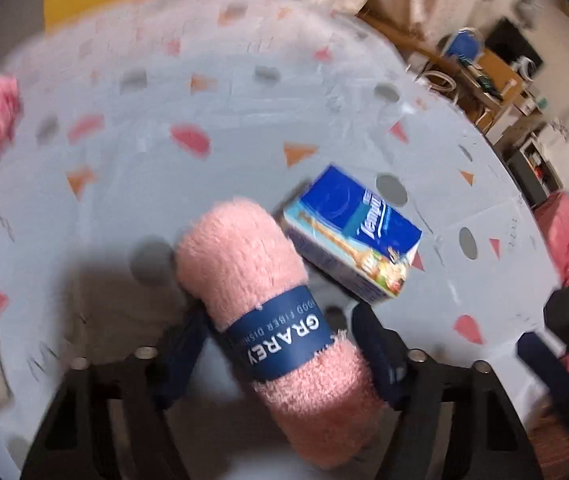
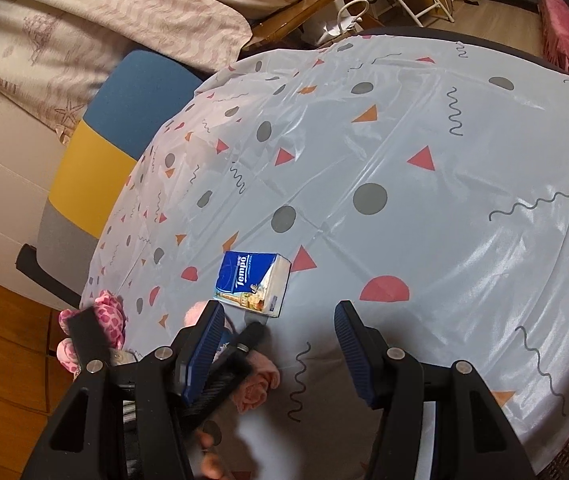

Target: Organize soft objects

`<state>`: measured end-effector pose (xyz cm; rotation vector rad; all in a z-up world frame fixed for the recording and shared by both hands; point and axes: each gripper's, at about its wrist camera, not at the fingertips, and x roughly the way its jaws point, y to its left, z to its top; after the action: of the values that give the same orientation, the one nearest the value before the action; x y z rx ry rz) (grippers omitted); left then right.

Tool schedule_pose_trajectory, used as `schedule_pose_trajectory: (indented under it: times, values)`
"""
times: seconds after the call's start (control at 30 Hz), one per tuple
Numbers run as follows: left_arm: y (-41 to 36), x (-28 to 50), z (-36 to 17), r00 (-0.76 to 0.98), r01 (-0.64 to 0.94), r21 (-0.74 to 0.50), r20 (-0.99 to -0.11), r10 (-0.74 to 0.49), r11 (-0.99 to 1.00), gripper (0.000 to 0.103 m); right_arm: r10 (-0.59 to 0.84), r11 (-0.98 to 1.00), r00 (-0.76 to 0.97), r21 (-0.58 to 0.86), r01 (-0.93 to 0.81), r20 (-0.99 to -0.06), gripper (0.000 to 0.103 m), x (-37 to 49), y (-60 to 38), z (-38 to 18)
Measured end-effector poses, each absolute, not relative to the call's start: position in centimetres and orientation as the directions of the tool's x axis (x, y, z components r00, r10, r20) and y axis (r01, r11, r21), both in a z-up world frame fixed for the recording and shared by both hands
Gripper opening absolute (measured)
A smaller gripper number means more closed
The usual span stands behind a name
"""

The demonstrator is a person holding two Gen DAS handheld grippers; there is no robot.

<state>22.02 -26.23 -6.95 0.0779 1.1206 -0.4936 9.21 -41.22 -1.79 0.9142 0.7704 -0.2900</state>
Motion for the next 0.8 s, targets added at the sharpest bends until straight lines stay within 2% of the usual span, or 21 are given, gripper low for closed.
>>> schedule_pose_trajectory:
  times: [0.07,0.17,0.23,0.53,0.8]
  values:
    - [-26.2,21.4,-7.0,0.371,0.46,-0.109,-0.878,-0.303,0.881,0.041,0.091,0.6,0.697,0.598,0.531,-0.711,0.058,9.4,-41.1,-1.8]
    - [-25.0,21.2,-6.9,0.373,0.474,-0.111,-0.873,-0.313,0.873,0.036,0.103,0.607,0.693,0.597,0.525,-0.714,0.058,9.6,-41.0,-1.9]
    - [-23.8,21.1,-6.8,0.355,0.473,-0.137,-0.874,-0.331,0.87,0.036,0.111,0.607,0.684,0.594,0.528,-0.721,0.058,9.6,-41.0,-2.1]
    - [-18.2,16.0,-6.7,0.375,0.504,-0.115,-0.863,-0.337,0.856,0.036,0.155,0.57,0.648,0.603,0.557,-0.745,0.058,9.6,-41.3,-3.4]
    - [-12.9,11.7,-6.8,0.394,0.496,-0.178,-0.826,-0.402,0.85,0.037,0.18,0.603,0.604,0.572,0.555,-0.776,0.058,10.3,-40.4,-3.9]
